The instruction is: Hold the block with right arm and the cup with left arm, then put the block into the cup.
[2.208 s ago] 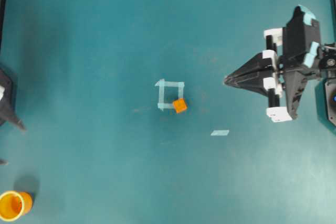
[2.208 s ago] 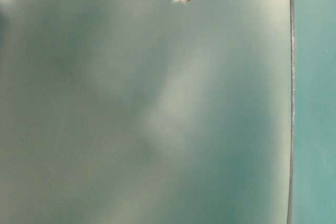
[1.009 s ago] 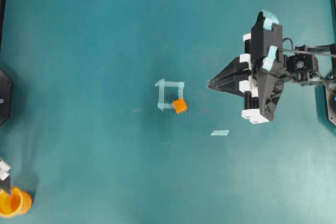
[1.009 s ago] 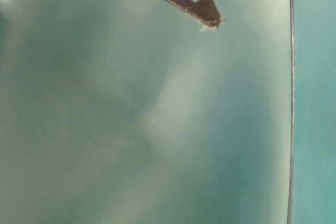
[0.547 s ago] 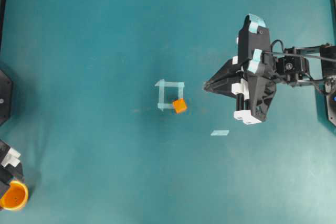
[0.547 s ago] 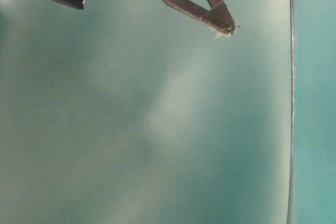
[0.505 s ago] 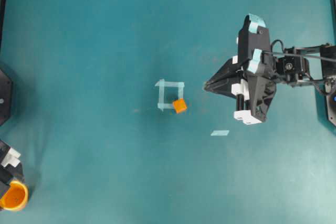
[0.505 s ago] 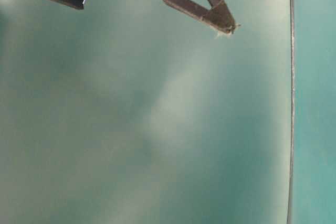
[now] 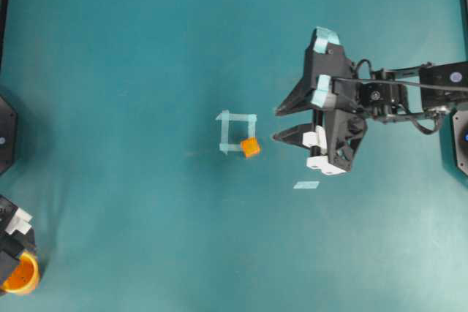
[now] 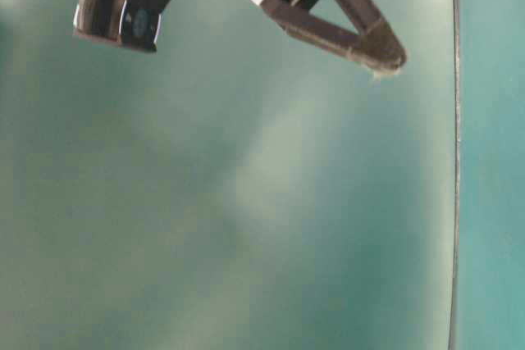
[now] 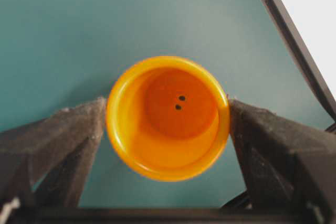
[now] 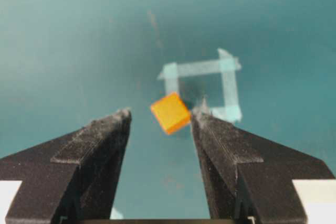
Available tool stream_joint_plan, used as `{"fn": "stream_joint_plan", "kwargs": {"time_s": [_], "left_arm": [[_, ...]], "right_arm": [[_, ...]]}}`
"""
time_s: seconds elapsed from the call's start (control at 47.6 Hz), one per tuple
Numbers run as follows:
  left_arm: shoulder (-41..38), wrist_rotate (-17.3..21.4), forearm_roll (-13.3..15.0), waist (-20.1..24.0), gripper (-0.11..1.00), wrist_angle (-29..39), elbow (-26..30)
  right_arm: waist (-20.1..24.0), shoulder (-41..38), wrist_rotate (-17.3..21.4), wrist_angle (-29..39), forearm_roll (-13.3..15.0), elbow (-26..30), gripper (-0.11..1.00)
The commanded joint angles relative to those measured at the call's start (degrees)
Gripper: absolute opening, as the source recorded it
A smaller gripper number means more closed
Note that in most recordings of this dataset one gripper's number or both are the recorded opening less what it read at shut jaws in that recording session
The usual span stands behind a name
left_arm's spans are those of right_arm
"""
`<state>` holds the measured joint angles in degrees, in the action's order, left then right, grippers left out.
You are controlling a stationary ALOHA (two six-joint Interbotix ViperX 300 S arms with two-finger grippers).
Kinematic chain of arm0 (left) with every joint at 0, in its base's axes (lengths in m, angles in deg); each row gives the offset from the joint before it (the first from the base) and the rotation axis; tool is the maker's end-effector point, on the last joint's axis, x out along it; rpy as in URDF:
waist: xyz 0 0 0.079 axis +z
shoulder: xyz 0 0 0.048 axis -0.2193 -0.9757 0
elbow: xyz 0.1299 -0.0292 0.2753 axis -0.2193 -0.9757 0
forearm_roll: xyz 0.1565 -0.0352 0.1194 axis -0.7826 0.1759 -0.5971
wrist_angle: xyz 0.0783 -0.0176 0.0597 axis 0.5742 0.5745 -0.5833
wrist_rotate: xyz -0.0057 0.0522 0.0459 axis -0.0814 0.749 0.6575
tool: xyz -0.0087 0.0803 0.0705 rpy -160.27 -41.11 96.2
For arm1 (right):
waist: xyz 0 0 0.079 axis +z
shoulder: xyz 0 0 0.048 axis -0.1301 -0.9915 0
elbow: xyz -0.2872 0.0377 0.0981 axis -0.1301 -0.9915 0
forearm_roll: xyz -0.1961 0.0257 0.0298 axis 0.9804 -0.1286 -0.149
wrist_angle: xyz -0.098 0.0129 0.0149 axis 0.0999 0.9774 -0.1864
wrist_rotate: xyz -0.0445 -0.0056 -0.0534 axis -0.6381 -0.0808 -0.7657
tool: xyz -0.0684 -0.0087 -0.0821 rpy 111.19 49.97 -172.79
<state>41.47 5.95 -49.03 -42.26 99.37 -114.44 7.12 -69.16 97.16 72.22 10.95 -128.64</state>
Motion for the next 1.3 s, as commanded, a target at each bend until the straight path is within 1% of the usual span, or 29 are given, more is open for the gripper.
{"fn": "stream_joint_plan", "kwargs": {"time_s": [0.0,0.105,0.315,0.547,0.631,0.715,0.799,0.904,0.946,0.988,1.072,1.177,1.198,1.283], "left_arm": [[-1.23,-0.18,0.18,0.09,0.88,-1.23,0.35],[-3.16,-1.14,0.35,0.18,0.88,-2.46,0.35],[-6.06,-4.75,0.44,0.09,0.88,-4.39,0.18],[-8.0,-7.73,0.44,-0.09,0.86,-6.24,-0.53],[-8.26,-7.82,0.44,-0.79,0.83,-6.33,-0.62],[-8.26,-7.91,0.44,-0.97,0.74,-6.24,-0.79],[-8.0,-7.82,0.44,-0.97,0.69,-5.71,-0.97],[-7.56,-7.91,0.44,-0.53,0.69,-4.22,-0.88],[-7.29,-7.82,0.44,0.44,0.69,-2.99,-0.79],[-6.94,-7.82,0.44,2.55,0.69,-1.41,-0.44],[-5.63,-7.73,0.26,7.38,0.69,0.97,0.0],[-3.16,-6.68,-0.18,14.94,0.69,2.46,0.44],[-2.2,-6.24,-0.26,17.4,0.69,2.46,0.62],[-0.09,-5.01,-0.26,24.52,0.69,2.37,1.32]], "right_arm": [[0.09,0.26,0.0,-0.35,-0.26,1.76,0.55],[0.09,0.18,0.0,-0.35,-0.26,1.85,0.55],[0.09,0.18,-0.09,-0.26,-0.26,1.85,0.55],[0.09,0.18,-0.09,-0.26,-0.18,1.85,0.55],[0.09,0.18,-0.09,-0.44,-0.18,1.93,0.55],[0.09,0.09,-0.09,-0.35,-0.26,1.93,0.55],[0.09,-0.09,-0.09,-0.09,-0.18,1.85,0.55],[0.09,-1.49,0.09,0.0,-0.18,2.02,0.55],[0.0,-2.2,0.26,0.09,-0.26,2.29,0.55],[-0.18,-2.9,0.97,0.26,-0.26,2.72,0.55],[-0.88,-4.39,4.31,1.32,-0.35,3.96,0.55],[-2.2,-6.33,11.87,4.57,-0.26,5.8,0.55],[-2.46,-6.68,13.36,5.36,-0.26,6.15,0.55],[-3.08,-7.65,19.16,9.14,-0.09,7.38,0.55]]}}
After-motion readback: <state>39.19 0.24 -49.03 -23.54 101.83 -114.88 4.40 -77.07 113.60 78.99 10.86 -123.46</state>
